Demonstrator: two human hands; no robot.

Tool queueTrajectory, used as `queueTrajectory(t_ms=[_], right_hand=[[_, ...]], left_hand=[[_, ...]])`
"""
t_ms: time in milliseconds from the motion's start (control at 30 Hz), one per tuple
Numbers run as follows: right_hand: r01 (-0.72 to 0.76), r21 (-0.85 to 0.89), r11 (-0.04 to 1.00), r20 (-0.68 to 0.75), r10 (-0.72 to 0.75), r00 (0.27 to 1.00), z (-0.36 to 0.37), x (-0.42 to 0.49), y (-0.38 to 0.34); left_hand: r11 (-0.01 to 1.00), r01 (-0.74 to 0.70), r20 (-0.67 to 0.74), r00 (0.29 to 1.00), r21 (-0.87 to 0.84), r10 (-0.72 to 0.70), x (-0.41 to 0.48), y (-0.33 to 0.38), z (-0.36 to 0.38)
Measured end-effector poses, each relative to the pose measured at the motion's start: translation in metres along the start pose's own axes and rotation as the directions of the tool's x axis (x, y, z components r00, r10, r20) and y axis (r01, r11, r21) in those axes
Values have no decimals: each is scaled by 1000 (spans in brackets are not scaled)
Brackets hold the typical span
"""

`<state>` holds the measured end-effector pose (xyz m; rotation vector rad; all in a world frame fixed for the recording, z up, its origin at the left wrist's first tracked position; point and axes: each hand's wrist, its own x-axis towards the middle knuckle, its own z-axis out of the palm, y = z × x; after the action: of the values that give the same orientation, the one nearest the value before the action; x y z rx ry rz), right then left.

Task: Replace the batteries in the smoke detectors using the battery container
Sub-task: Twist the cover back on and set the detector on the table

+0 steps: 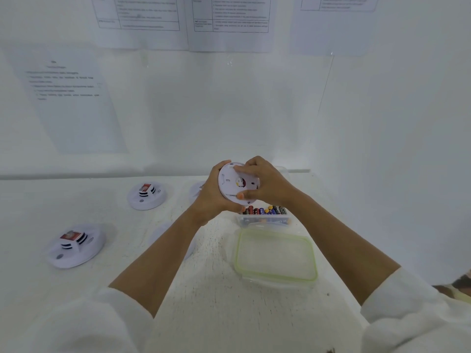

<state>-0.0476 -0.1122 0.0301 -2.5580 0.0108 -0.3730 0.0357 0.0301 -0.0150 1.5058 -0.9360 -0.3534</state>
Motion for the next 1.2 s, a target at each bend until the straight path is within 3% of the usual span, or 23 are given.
queueTrajectory(t_ms=[167, 333, 433, 533, 667, 767, 867, 933, 1000, 1133, 1200], right_hand=[[-35, 138, 990, 27, 32, 999, 1, 0, -6], [-50, 248, 967, -9, 54, 999, 18, 7, -31], [-47, 325, 945, -49, 67, 997, 34, 13, -48], [-81, 424, 902, -25, 101, 995, 53, 24, -67], [-78, 599, 797, -96, 168, 981, 83, 48, -100], [-74, 783, 618, -114, 259, 959, 110, 64, -127], [-41, 904, 425, -124, 353, 928, 137, 80, -147], [-33, 949, 314, -109, 424, 899, 151, 89, -155], [-41, 976, 215, -64, 462, 885, 167, 98, -163], [-52, 997, 63, 17, 460, 888, 192, 114, -184], [-55, 998, 5, 47, 455, 889, 204, 123, -195]], left_hand=[[997, -32, 6, 999, 72, 31, 1, 8, -7], [916, -161, 8, 985, 367, 170, -9, 26, -19], [843, -105, -24, 990, 528, 139, -13, 20, -38], [828, -75, -78, 987, 556, 142, -21, 12, -67], [673, -168, -62, 951, 720, 304, -33, 8, -113], [549, -237, -7, 914, 802, 405, -37, -1, -152], [671, -254, 9, 938, 696, 346, -44, -6, -186], [836, -190, 28, 978, 516, 205, -51, -7, -209], [929, -95, 44, 995, 358, 85, -61, -8, -227], [985, 92, -204, 977, 148, -61, -83, -16, -265], [979, 202, -213, 958, 23, -193, -92, -22, -289]])
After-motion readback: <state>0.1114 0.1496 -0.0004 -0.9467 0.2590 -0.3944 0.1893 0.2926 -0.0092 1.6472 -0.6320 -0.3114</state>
